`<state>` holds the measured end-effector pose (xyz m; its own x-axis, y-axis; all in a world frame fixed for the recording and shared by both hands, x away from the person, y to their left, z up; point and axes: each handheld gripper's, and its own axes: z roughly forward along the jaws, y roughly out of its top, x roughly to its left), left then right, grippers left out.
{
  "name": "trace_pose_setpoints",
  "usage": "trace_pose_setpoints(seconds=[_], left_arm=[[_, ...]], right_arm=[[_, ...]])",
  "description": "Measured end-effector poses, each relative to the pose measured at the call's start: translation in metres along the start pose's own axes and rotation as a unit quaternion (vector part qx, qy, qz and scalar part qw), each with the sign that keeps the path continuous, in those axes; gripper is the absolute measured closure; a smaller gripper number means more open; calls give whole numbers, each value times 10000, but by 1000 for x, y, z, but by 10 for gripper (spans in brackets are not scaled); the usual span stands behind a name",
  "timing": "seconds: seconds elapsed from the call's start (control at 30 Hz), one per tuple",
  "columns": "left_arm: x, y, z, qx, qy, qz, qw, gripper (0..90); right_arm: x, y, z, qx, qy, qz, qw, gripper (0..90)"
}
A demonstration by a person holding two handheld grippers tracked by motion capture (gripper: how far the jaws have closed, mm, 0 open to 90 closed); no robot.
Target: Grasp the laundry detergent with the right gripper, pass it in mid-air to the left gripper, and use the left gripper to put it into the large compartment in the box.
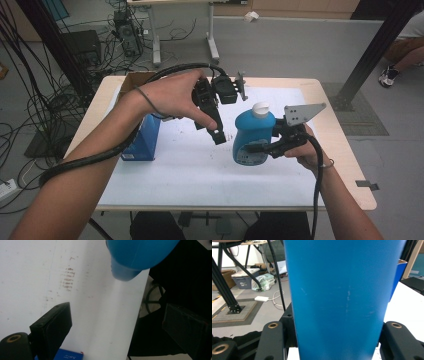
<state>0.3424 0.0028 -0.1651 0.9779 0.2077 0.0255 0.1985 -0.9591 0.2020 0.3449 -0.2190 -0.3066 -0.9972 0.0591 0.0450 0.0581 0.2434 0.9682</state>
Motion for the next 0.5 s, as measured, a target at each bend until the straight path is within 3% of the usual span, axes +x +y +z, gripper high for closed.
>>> trace_pose_setpoints(seconds=[0.3, 0.5], left_arm=[[-6, 13, -2, 108, -32, 239, 9997, 91], [-10, 19, -2, 24, -55, 330, 9994, 96]], right_arm=[[2, 2, 9, -2, 116, -35, 9999, 450], [3, 3, 16, 11, 212, -70, 9998, 449]])
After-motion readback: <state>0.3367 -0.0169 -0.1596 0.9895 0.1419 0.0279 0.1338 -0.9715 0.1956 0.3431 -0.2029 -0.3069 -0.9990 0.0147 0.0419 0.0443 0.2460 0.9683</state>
